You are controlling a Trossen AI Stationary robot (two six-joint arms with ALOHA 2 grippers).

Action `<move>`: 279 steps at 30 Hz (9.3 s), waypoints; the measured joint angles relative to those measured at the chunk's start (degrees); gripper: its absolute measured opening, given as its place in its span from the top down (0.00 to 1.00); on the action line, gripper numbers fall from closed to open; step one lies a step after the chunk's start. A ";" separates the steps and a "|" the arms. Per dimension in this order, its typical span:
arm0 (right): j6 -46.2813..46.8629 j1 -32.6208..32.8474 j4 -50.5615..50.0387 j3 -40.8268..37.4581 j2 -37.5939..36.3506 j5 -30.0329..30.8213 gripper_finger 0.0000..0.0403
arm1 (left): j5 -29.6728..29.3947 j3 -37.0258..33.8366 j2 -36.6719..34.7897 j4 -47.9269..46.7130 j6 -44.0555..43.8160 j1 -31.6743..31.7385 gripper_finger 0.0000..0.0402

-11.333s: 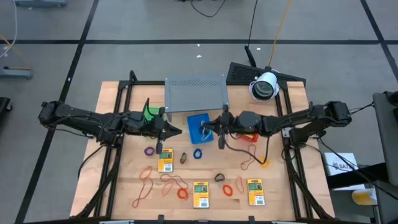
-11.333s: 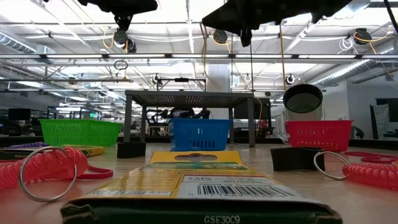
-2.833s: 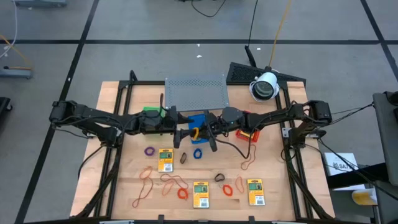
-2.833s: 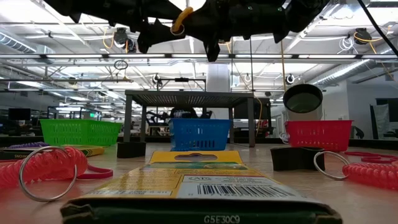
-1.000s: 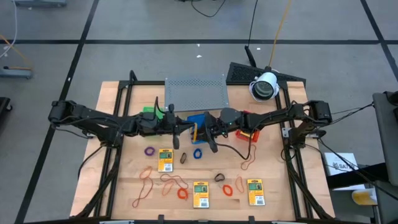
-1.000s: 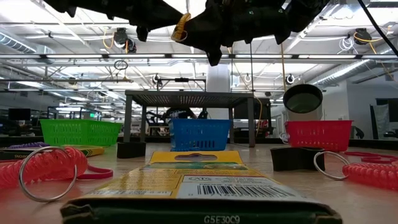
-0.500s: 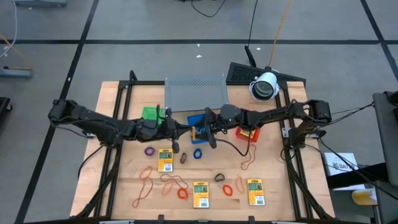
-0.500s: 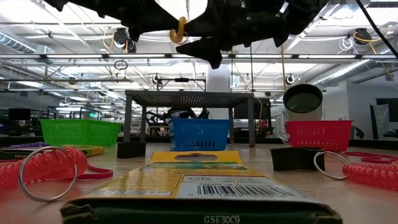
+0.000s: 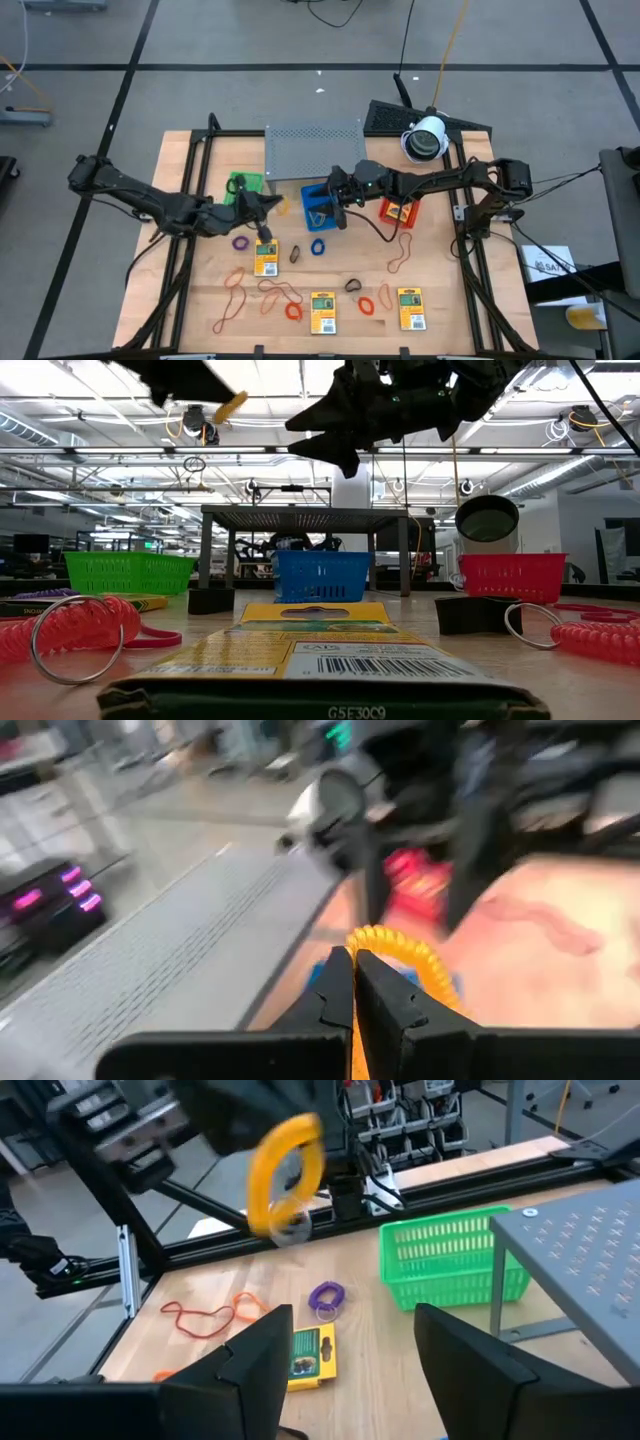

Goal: Pick & Place Office Desk Supplies
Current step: Put the yellow spring keychain into the green bin, then put the black rubber band into the blue bin, then put the blue spring keychain into the green bin

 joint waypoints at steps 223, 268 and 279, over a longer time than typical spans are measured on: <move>-10.47 15.69 -24.54 -0.04 -7.93 31.71 0.50 | 42.09 -0.05 20.50 21.26 -13.88 24.40 0.64; 6.45 26.46 1.78 -7.19 4.89 22.19 0.50 | 55.41 -0.05 20.44 24.57 -3.86 7.32 0.44; 25.20 31.44 2.65 -6.90 17.05 49.54 0.51 | 55.14 -0.05 20.42 24.54 -3.54 7.36 0.44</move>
